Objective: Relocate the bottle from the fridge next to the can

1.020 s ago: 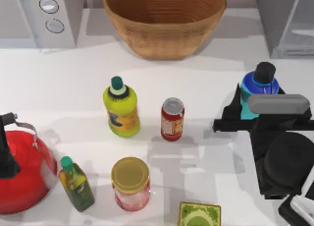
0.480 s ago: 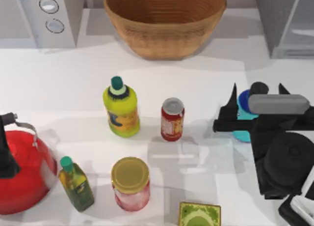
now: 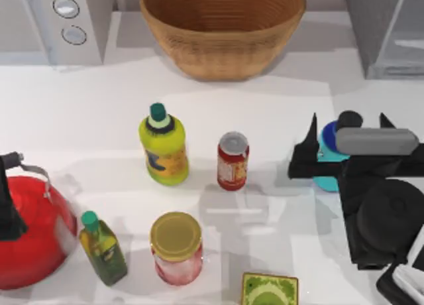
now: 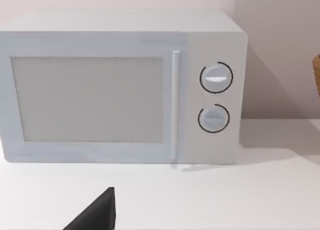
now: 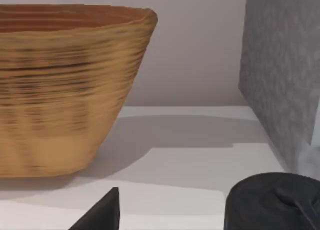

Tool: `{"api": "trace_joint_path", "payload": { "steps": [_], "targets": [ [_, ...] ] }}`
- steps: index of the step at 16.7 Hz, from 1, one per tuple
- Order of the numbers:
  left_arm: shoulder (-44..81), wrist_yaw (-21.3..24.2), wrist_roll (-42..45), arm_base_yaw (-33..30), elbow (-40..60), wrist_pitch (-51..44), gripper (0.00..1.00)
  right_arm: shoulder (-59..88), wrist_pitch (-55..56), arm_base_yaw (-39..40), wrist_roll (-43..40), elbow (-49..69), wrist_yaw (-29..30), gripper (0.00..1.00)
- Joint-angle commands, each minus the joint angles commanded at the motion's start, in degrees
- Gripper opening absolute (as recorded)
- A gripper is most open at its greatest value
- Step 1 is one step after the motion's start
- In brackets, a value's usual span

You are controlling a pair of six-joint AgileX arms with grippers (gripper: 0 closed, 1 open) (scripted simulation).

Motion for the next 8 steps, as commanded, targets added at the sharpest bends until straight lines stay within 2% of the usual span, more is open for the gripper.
{"api": "trace_joint_path", "payload": {
  "steps": [5, 8],
  "targets": [
    [0.0, 0.0, 0.0, 0.0, 0.0, 0.0, 1.0, -0.9, 3.6, 4.2, 0.1, -4.7, 4.2, 1.0],
    [0.0, 0.0, 0.0, 0.0, 0.0, 0.0, 1.0, -1.0, 3.9, 4.5, 0.0, -5.0, 4.5, 1.0]
  ]
}}
